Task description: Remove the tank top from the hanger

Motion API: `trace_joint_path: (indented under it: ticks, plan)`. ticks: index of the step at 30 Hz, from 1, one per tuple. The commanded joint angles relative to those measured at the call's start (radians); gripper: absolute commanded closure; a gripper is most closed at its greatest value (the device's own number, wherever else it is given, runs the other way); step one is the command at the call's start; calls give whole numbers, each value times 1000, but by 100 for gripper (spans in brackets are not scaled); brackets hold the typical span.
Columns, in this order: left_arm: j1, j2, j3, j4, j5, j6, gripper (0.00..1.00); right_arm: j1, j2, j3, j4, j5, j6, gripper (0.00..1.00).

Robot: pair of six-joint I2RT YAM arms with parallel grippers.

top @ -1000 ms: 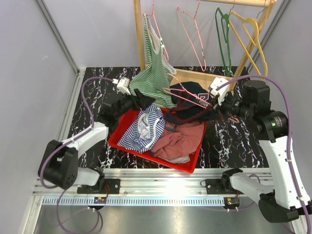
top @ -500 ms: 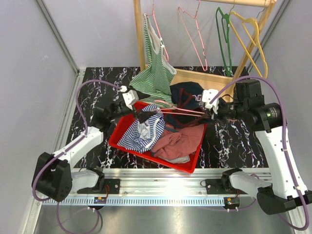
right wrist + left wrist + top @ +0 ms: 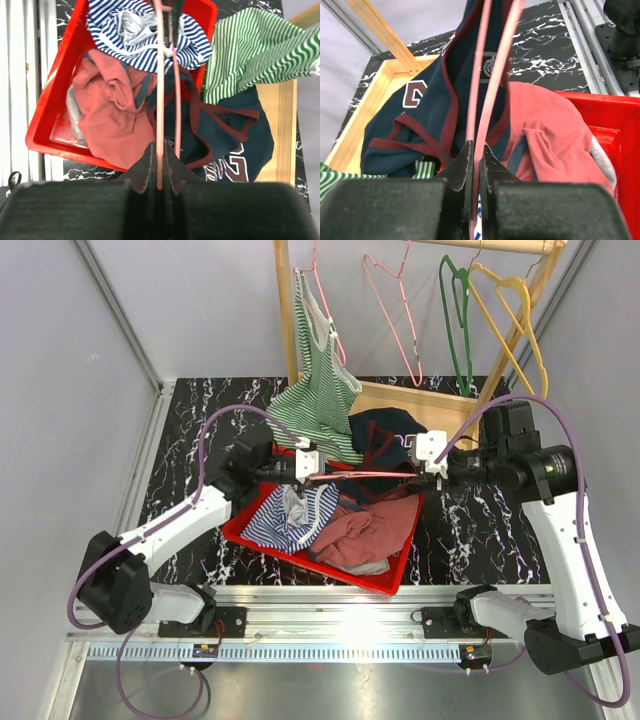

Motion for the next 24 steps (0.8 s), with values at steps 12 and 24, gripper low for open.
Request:
trace_joint_path:
  ticks: [12,24]
  plan:
    - [18,-110,-102,112,-316,-460,100,0,-66,18,442,311,791,0]
    - [23,-111,-103,129,-195,-775,100,-35,-71,-210,614,458,920,1]
